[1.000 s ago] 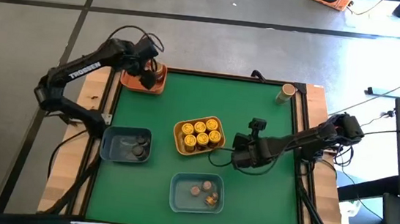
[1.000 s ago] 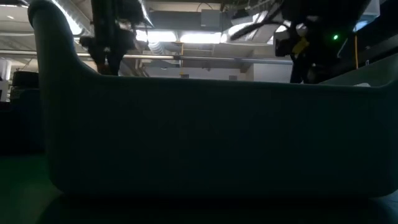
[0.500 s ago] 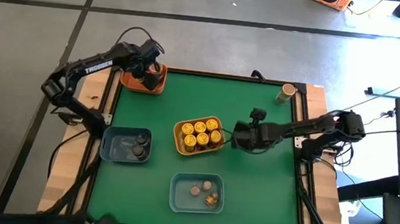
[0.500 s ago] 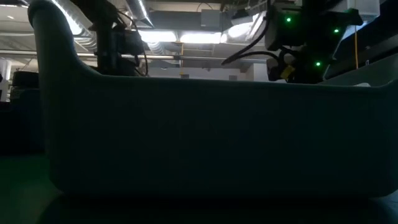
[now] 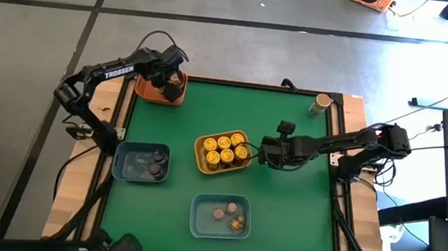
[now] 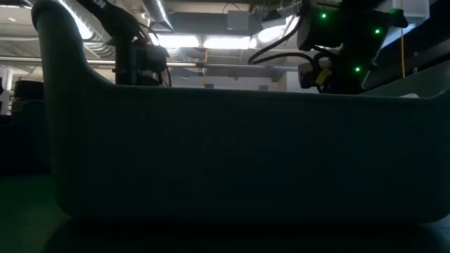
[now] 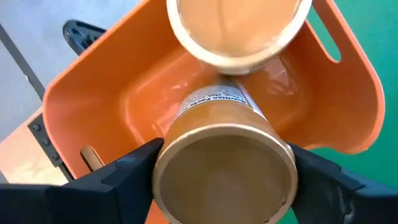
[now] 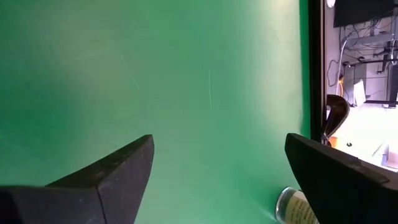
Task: Sort spices by type
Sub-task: Put the brown seasoning bottle into the orange bin
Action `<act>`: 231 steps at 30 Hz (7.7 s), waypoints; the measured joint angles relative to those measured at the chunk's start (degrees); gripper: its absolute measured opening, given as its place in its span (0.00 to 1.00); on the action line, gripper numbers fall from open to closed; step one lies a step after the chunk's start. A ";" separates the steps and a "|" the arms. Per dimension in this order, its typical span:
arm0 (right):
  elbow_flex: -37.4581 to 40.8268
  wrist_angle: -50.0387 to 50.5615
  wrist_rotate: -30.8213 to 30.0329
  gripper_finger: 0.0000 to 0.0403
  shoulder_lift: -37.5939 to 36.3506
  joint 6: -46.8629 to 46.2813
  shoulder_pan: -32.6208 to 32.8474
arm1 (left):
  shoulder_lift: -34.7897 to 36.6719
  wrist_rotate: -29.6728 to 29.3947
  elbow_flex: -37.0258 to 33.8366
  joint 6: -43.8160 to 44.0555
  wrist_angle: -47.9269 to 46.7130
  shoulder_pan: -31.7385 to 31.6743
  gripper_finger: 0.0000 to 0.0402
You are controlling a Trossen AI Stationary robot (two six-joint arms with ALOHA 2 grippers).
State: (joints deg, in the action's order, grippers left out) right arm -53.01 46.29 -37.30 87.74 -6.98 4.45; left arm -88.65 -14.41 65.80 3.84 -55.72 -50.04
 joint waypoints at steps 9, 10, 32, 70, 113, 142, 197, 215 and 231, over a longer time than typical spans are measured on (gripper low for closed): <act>-0.01 -0.79 -0.10 0.89 0.00 1.49 0.00 | 0.22 -0.17 0.91 -1.07 -1.47 0.36 0.85; -0.02 -0.77 -0.13 0.89 0.00 1.49 0.00 | 0.23 -0.11 1.61 -1.07 -2.70 0.44 0.85; -2.93 -0.64 -2.12 0.89 -27.05 7.16 -20.67 | 26.15 0.16 -2.79 2.07 3.74 13.93 0.85; -3.39 2.64 2.32 0.79 -7.69 -9.94 -54.66 | 29.38 0.06 -9.97 2.26 8.36 23.96 0.85; -3.39 6.27 7.32 0.77 -4.55 -7.87 -54.71 | 29.36 0.13 -10.12 0.05 8.77 28.70 0.86; -7.59 6.42 14.90 0.77 -2.08 -4.52 -45.01 | 29.36 0.13 -10.14 0.61 8.37 28.70 0.86; -8.31 5.15 27.60 0.77 -1.66 -1.78 -51.25 | 29.36 0.30 -10.14 2.08 8.80 28.68 0.86; -9.68 1.67 29.89 0.77 -1.36 -1.79 -44.38 | 29.35 0.28 -10.14 1.77 10.53 28.70 0.85; -9.72 3.93 28.30 0.77 -2.97 -12.22 -35.46 | 29.34 0.28 -10.14 2.37 10.20 28.69 0.86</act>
State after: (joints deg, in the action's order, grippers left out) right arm -62.73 50.22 -9.00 84.77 -19.20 -31.01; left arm -59.31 -14.13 55.66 6.21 -45.52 -21.35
